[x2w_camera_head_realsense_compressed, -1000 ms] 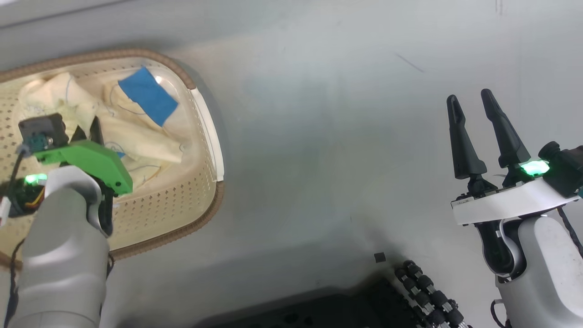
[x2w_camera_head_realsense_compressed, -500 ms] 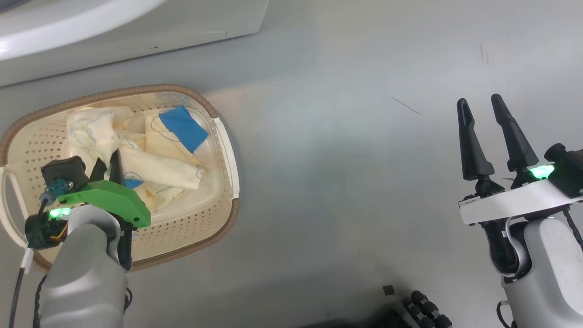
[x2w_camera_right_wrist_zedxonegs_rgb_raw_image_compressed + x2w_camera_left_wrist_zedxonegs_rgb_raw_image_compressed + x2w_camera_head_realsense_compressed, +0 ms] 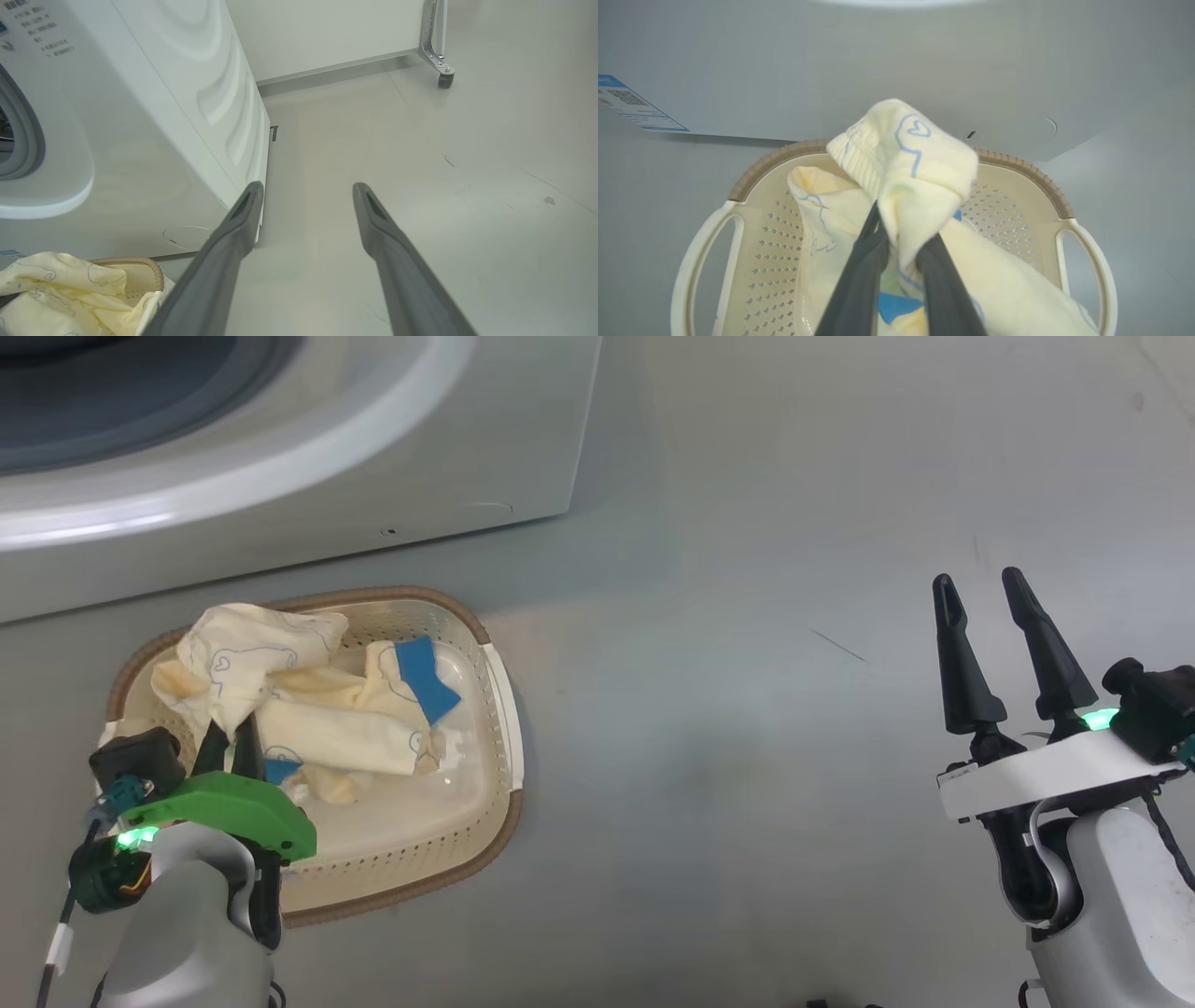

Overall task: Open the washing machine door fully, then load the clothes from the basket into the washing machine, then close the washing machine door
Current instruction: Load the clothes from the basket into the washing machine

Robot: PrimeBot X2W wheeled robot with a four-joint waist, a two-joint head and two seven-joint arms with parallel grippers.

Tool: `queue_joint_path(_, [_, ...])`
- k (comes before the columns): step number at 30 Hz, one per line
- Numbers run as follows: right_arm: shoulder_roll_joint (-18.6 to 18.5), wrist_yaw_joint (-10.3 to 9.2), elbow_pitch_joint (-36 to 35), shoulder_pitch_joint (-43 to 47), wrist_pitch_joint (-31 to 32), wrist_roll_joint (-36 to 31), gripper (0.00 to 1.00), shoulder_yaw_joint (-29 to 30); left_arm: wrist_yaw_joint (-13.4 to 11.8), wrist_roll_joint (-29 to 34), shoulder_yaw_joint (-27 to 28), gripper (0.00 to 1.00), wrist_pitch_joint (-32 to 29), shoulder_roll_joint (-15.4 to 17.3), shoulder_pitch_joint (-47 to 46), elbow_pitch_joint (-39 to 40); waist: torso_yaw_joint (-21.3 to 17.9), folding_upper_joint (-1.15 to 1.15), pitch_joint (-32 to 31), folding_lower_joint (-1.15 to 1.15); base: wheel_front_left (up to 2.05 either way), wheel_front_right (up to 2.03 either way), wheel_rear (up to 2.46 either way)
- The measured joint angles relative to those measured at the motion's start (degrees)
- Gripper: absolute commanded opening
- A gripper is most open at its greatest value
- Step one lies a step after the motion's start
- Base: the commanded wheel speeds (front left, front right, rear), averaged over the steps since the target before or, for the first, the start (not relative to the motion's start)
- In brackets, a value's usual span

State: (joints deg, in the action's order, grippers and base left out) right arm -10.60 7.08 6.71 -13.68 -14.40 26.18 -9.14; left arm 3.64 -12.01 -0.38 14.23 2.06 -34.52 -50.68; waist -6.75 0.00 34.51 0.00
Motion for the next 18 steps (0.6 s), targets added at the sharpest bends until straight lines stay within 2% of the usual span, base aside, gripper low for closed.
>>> queue_joint_path(18, [-0.20,-0.02,1.51,5.56,0.00,-1.55,1.00,0.46,0.82,-0.23,0.87,0.00,0.01,-0.22,10.83,19.14,2.34,0.00,-13.35,0.00,0.00,0.00,0.00])
